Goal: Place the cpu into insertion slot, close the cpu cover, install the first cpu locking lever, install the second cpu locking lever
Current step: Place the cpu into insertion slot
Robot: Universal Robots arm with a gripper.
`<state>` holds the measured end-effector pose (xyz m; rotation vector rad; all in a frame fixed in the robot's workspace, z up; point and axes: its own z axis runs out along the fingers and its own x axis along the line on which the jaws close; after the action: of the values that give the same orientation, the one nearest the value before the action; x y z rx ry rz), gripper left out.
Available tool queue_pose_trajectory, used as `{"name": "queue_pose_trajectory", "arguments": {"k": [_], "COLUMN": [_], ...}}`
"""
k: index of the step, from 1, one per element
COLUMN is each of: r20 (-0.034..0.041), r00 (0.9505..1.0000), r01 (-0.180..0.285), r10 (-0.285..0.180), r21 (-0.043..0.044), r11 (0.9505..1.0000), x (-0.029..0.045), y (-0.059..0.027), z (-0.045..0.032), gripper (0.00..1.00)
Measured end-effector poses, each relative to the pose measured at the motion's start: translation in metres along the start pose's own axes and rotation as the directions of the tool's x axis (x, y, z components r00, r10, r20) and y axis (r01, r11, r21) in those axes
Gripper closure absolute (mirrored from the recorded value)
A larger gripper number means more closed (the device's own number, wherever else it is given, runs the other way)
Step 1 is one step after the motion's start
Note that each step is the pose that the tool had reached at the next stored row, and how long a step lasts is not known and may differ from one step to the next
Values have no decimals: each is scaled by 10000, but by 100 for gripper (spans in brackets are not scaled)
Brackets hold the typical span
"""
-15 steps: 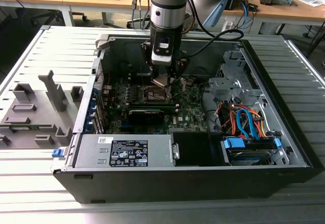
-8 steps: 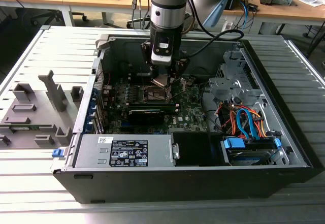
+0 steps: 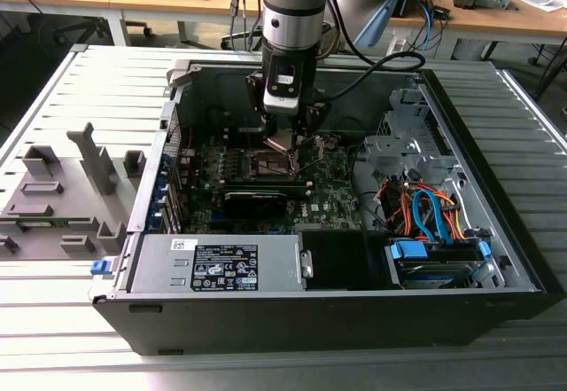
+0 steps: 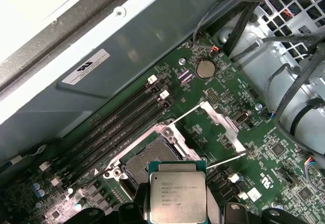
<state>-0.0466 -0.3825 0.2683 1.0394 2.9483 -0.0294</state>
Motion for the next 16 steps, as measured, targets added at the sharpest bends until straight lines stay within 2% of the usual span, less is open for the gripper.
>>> {"name": "queue_pose_trajectory", "arguments": {"k": [16], "r20": [-1], "r00": [10000], "r01": [-98], "r10": [98], "r21": [3], "r11": [10000], "x": [0], "y": [0], "z": [0], "gripper": [46]}}
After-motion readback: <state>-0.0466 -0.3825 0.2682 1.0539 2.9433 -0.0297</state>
